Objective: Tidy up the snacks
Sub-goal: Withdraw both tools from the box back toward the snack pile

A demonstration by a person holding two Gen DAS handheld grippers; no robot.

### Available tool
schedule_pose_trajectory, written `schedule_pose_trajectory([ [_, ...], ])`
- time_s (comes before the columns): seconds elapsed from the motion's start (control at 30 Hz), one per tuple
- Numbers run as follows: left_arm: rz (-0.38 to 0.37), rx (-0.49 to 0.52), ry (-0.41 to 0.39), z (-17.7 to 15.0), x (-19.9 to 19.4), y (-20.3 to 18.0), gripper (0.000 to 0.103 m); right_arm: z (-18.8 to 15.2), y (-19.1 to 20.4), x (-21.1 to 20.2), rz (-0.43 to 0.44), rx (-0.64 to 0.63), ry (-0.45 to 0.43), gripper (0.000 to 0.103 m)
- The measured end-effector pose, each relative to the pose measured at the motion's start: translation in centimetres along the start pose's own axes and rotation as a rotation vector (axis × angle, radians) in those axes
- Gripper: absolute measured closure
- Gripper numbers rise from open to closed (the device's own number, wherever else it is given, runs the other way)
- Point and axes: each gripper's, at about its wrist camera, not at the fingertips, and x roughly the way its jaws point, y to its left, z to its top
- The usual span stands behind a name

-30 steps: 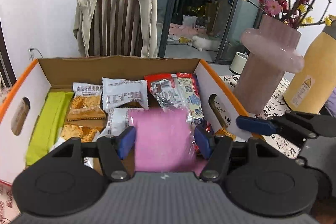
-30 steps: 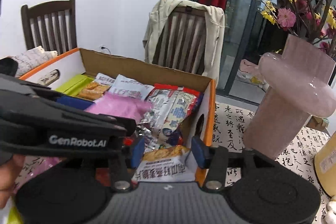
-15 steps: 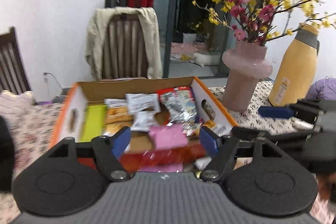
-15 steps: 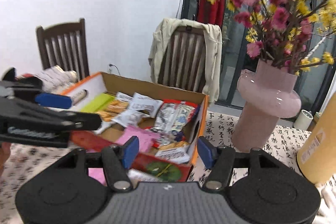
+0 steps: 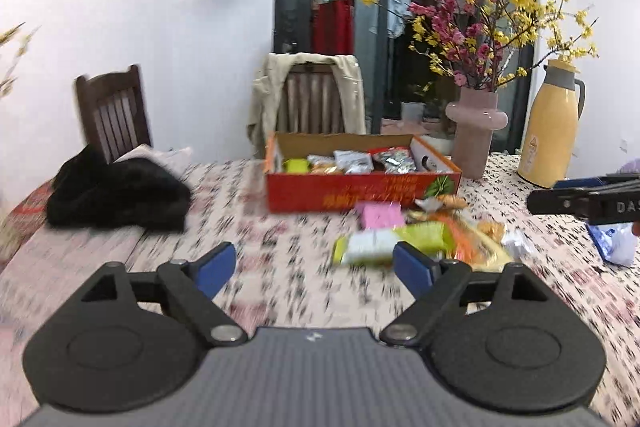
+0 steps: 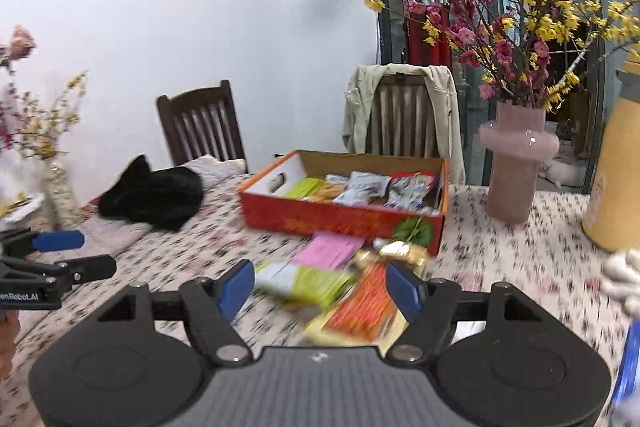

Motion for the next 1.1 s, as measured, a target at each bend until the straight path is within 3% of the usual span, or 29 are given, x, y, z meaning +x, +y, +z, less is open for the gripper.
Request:
schedule_pose_trajectory([
  [0.1, 0.020, -0.034, -0.001, -2.3, -2.9, 0.8, 0.013, -2.5, 1.6, -2.4, 0.005, 0.015, -0.017, 0.024],
  [0.4, 0.102, 0.001, 0.020, -8.6, -8.5, 1.1, 0.013, -10.4, 6.4, -8.4, -0.059, -0.013, -0.054, 0.023],
  [0.6, 0.112, 0.000, 0.019, -10.7, -11.0, 0.9, 0.013, -14.8, 7.9, -12.4, -0.113, -0.031, -0.076, 0.020],
  [1.1, 0.100, 0.010, -0.017, -13.1, -16.0, -0.7, 0.013, -19.6, 8.6, -17.6, -0.167, 0.001, -0.089, 0.018],
])
